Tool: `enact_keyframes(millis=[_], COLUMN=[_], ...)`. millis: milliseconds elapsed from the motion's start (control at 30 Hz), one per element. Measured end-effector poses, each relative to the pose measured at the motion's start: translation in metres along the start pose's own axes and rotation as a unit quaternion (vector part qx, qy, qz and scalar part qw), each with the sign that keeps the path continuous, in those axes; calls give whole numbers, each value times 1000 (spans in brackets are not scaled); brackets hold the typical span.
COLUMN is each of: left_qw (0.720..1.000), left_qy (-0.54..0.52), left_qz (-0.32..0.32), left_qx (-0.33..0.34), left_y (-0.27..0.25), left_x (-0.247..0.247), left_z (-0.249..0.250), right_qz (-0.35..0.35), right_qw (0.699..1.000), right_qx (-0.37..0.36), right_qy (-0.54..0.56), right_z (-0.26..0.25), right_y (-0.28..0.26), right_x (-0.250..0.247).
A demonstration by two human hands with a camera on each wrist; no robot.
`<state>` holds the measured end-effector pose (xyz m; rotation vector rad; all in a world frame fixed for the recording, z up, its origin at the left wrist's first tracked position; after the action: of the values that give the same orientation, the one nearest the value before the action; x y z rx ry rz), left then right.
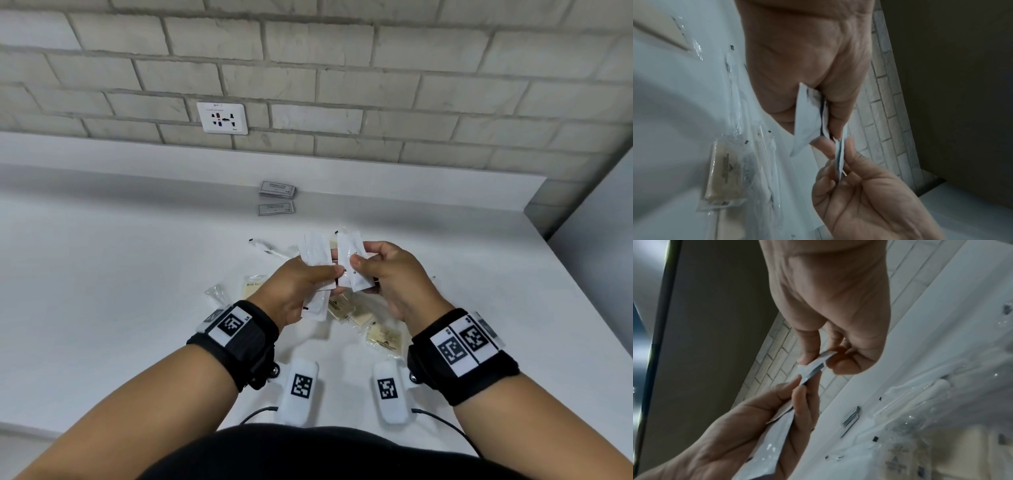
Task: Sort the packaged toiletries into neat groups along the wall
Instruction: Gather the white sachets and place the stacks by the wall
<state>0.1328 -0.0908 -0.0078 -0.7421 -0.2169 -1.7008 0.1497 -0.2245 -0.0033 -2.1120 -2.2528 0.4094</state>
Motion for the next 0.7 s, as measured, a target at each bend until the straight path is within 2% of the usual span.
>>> enact_keyframes(millis=[67,133,233,333,400,500,600,700], left_qw=[1000,1000,1000,997,991,983,988,991], left_qy=[-9,-21,-6,29,91,162,147,128], left_qz=[-3,-10,-24,-70,-93,-82,-50,-24], left_qx=[-4,-10,-16,-16,-16,-10,-12,-12], left_y=[1,2,4,-2,-4,-5,-6,-5], left_x=[1,1,0,12,23,24,10,3], left_z=[-2,-5,-7,-7,-8,-6,-1,5], right_qz=[3,40,73,-4,-52,-28,5,-14], right_qw=[999,998,996,999,998,999,999,999], right_qx=[-16,-35,-47,-51,-29,-7,-6,-7], right_qy=[-28,-40,3,6,-12,-43,-44,-35], right_z=[-2,-6,-13,-21,-22,-16,-15,-19], right_y=[0,0,1,-2,-9,-5,3,4], right_x=[1,-6,-20,-9,10,14,-2,-9])
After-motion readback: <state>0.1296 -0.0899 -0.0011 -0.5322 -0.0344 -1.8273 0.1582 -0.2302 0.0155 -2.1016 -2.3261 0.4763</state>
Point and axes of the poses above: each hand's wrist, its own y-axis towards the middle knuckle, its own x-axis out of the palm, z = x × y, the point moved 9 cm from there along y, towards the middle knuckle, and after that the axes turned 13 degrees about -y, right-handed, at the moved point
